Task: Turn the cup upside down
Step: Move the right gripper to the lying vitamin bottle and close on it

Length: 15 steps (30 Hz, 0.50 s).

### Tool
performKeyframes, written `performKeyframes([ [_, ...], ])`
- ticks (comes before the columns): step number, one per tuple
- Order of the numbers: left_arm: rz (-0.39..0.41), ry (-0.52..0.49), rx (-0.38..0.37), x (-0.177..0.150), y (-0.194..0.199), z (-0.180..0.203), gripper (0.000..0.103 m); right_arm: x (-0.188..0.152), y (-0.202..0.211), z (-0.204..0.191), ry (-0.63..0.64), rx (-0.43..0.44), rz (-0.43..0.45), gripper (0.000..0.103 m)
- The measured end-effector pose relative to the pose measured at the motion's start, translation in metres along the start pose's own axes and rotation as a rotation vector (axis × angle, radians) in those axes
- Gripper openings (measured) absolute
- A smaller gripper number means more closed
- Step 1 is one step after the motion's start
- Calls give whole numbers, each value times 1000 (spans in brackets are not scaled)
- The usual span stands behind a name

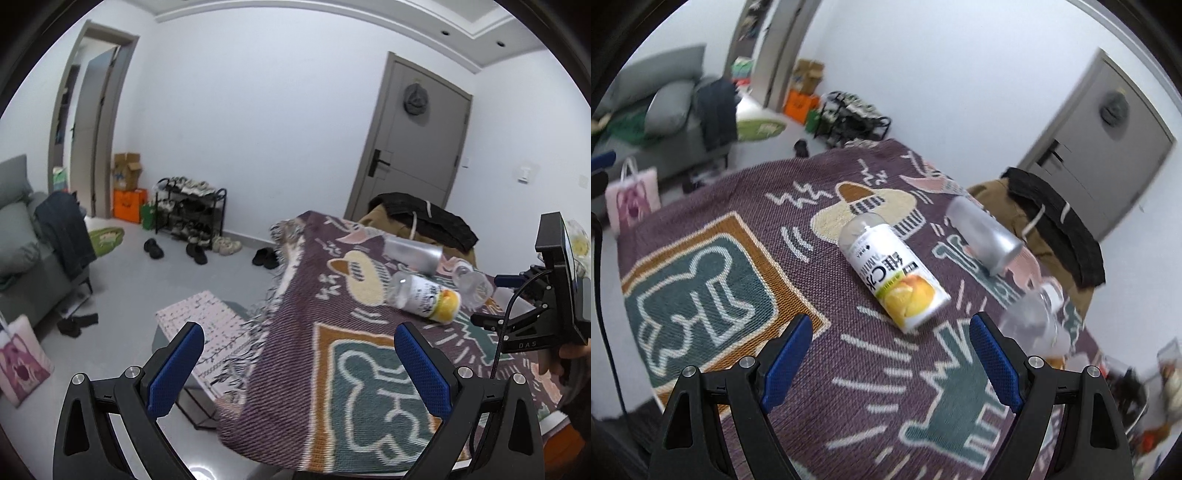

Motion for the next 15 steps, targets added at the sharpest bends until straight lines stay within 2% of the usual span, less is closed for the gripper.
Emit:
performKeyframes([
  [4,-3,36,5,-2,-8,-18,103,12,-25,-5,107,-2,-33,87],
  [15,-10,106,-15,-8,-22,-47,103,27,-82,-13,290,36,-133,87],
])
Point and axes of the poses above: each gripper's, at about its wrist camera, not at the fingertips, and y roughly against the way its jaws point, z to its right, x to its top, the point moved 5 cm from there along -y, roughly the way its jaws point, and after that the axes turned 11 degrees about y, right-handed, at the moved point
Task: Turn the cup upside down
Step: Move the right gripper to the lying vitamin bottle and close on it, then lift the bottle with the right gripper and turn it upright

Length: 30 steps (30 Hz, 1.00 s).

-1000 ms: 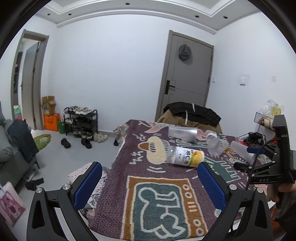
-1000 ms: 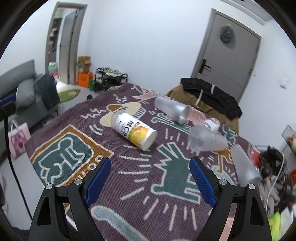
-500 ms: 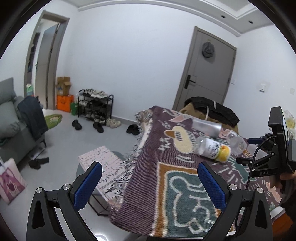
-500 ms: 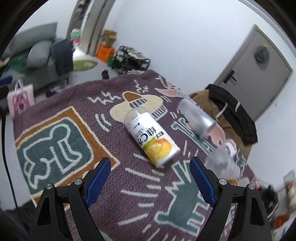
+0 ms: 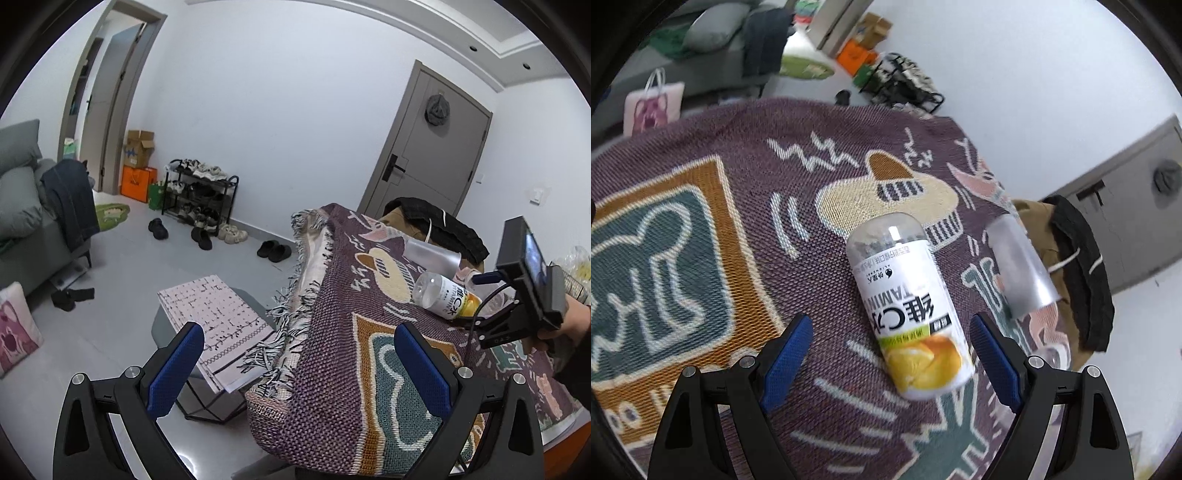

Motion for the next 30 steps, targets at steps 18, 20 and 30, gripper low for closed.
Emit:
performKeyframes([
  [18,-50,28,-38,-7,-8,-6,103,-18,-32,22,-87,133,-93,68],
  [20,-48,19,-45,-6,-7,-2,103,-19,-18,19,-82,121,-82,68],
  [30,-54,-38,-106,-10,1,34,103,-32,42,14,-183,120,-18,68],
])
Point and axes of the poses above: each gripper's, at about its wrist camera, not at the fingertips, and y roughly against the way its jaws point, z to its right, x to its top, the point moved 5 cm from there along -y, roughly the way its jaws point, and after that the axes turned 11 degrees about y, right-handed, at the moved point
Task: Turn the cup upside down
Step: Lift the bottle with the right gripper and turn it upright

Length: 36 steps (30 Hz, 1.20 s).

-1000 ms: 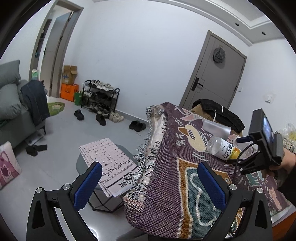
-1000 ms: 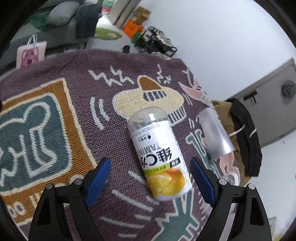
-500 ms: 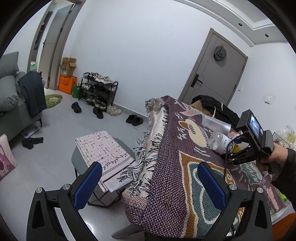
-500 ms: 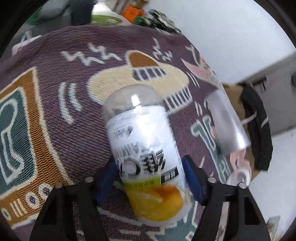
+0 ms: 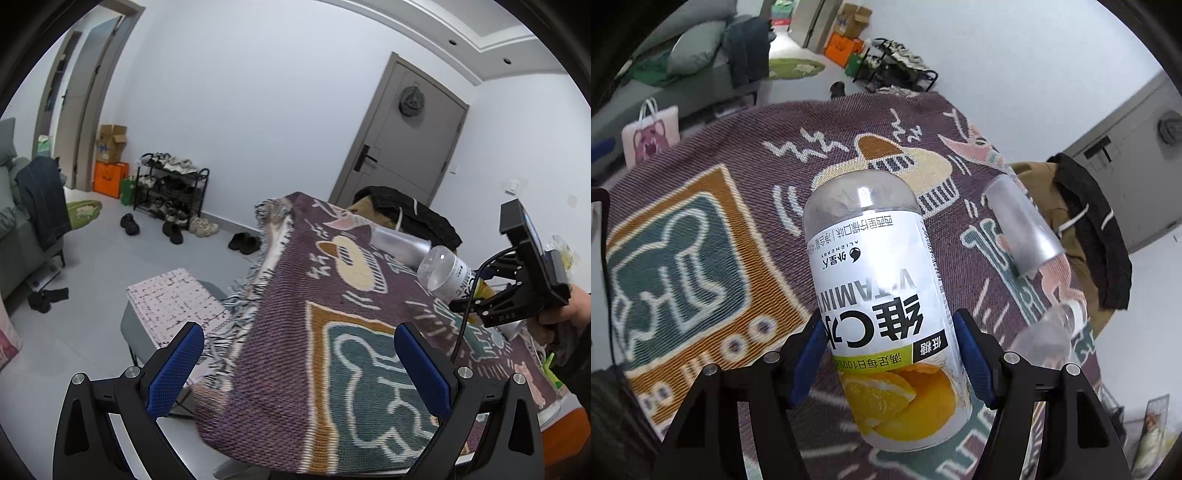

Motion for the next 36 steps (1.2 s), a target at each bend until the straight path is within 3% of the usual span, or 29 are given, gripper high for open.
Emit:
performKeyframes([
  [5,-9,-21,-26,-4,1,16,103,-19,21,-8,-72,29,-1,68],
  [14,-25,-65,-62,-10,4,44,103,-61,40,-22,-346,177,-9,68],
  [21,-45,-89,-77,-12,4,62,103,-84,56,-30,-504,243,29,68],
  [26,-86,-88,-59,-17,-2,69,103,-109,32,-36,-647,346,-20,68],
  [30,-137,-51,-59,-17,-8,71,103,-124,10,-38,-705,359,-48,69],
  [36,-243,-45,-87,-26,-24,91,103,-139,-10,-39,-884,534,-14,69],
])
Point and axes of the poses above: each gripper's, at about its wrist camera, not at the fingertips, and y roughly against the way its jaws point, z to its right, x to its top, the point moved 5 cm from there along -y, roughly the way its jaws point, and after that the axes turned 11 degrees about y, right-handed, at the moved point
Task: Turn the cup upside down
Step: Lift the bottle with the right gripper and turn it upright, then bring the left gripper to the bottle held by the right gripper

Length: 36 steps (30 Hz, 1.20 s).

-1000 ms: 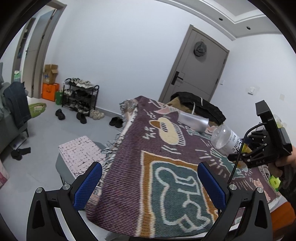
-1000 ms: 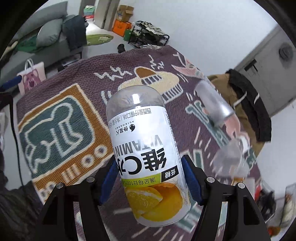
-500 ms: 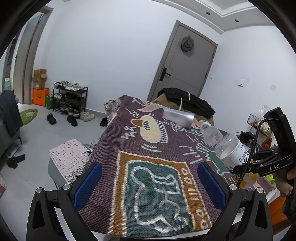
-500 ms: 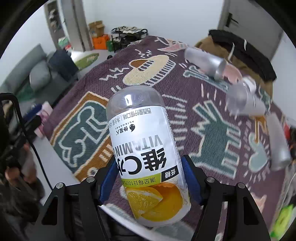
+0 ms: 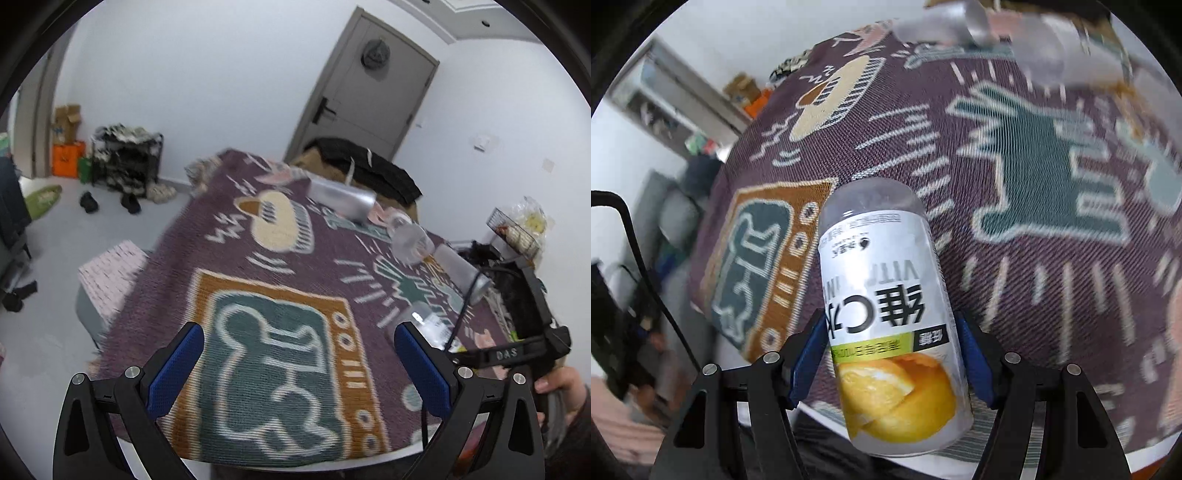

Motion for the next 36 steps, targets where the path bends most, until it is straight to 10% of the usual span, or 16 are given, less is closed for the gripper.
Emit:
performKeyframes([
  [7,-76,-1,-25,1,-16,23,103,-1,33,-5,22,26,111,91],
  [36,-486,188,-139,-9,-92,115,94,-75,133,53,1,-152,457,91],
])
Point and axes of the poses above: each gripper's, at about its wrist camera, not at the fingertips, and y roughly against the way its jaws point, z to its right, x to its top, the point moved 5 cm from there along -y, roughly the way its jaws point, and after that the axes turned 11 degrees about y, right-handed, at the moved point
